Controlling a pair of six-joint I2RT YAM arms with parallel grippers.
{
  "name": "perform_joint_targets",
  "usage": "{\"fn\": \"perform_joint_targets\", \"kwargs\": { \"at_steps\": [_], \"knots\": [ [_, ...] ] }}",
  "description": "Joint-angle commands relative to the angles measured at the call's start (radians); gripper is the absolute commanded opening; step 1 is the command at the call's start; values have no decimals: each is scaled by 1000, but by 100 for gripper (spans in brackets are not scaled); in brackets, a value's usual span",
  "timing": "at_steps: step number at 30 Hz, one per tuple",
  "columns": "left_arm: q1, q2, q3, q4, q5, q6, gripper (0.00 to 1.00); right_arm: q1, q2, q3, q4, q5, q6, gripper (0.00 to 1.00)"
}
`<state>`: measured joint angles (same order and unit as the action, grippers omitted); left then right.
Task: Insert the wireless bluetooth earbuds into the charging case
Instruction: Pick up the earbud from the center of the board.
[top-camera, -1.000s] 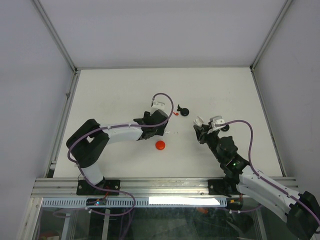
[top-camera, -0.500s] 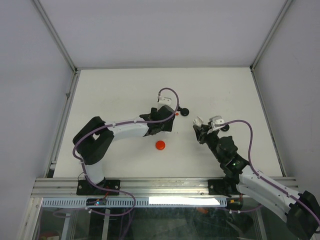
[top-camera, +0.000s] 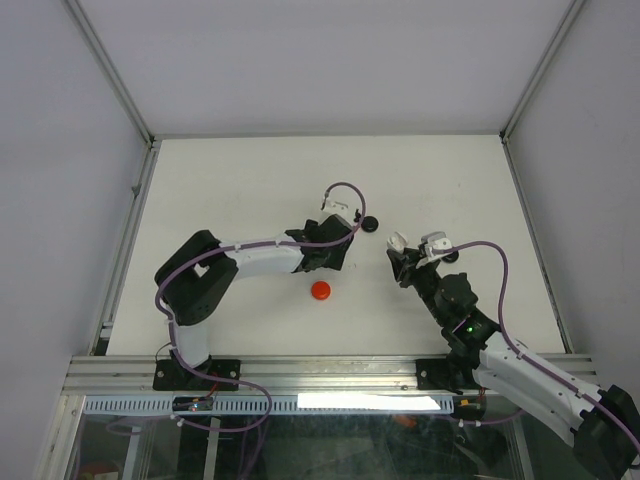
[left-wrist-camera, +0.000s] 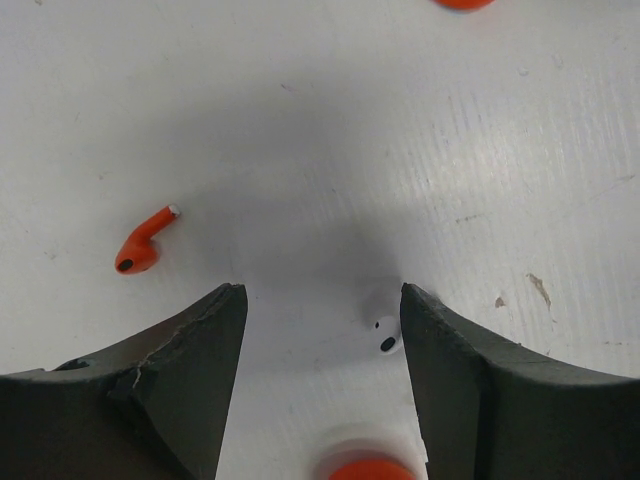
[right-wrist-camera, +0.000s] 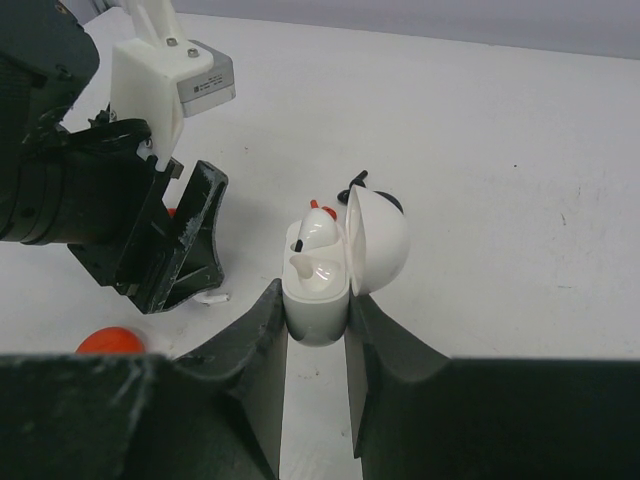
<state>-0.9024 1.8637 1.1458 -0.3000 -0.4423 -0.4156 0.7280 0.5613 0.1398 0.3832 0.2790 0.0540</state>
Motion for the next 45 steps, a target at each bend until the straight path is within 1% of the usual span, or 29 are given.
{"fn": "perform_joint_targets", "kwargs": {
  "at_steps": [1,10,16,21,28,37,45],
  "knots": [
    [-20,-14,24,-4,36,43,64,-6,-4,34,37,-6,1,0],
    [-42,-19,25,-5,68,89,64,-6,7,41,42,-10,1,0],
    [-44,-58,7,-25,60,94,63,-7,9,39,44,-10,1,0],
    [-43,-89,-5,-36,42,81,60,-7,15,35,52,-13,1,0],
    [-34,-89,14,-42,58,47,55,-7,19,34,56,-19,3,0],
    [-30,-44,45,-44,93,34,46,-7,17,34,57,-22,5,0],
    [-30,-20,54,-43,117,36,41,-7,25,33,61,-28,9,0]
  ]
}}
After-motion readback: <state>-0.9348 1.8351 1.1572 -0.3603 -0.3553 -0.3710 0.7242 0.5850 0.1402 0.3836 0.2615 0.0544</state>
